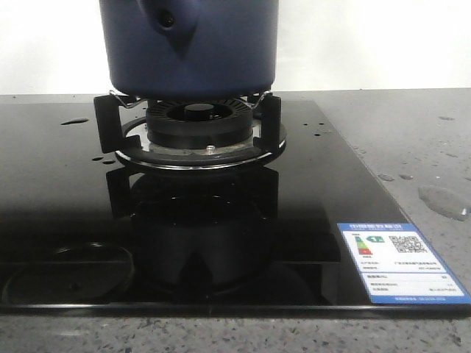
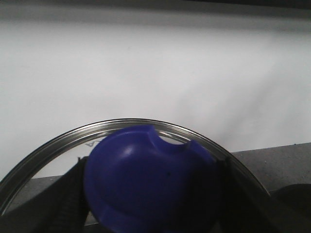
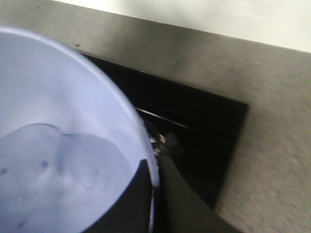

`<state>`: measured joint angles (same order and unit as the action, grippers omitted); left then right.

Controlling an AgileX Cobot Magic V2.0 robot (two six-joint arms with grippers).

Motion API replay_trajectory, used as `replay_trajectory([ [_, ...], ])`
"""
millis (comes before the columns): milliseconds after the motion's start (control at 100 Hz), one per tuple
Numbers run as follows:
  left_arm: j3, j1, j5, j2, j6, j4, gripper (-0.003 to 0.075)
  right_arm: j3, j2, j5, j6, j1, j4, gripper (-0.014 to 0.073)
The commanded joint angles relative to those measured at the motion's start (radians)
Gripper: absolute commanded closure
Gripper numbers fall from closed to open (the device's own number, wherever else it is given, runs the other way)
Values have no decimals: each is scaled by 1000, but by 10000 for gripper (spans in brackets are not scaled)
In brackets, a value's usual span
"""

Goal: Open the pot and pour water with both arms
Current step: 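Lift the bowl with the right gripper toward the open pot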

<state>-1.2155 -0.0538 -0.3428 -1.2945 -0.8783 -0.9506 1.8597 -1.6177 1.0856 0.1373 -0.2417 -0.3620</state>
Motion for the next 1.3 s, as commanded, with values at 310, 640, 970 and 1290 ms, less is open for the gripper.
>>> replay_trajectory([
  [310,-37,2,55,37,-2,-55,321,77,-78,-346,71,-109,-55,649],
  [640,-37,2,54,37,-2,-57,321,-254,45,-907,269,-203,-55,636],
  [970,-37,2,54,37,-2,-57,321,-553,115,-1432,289,-279,-5,639],
  [1290,-37,2,54,37,-2,-57,321,-597,113,-1652,289,-301,6,639],
])
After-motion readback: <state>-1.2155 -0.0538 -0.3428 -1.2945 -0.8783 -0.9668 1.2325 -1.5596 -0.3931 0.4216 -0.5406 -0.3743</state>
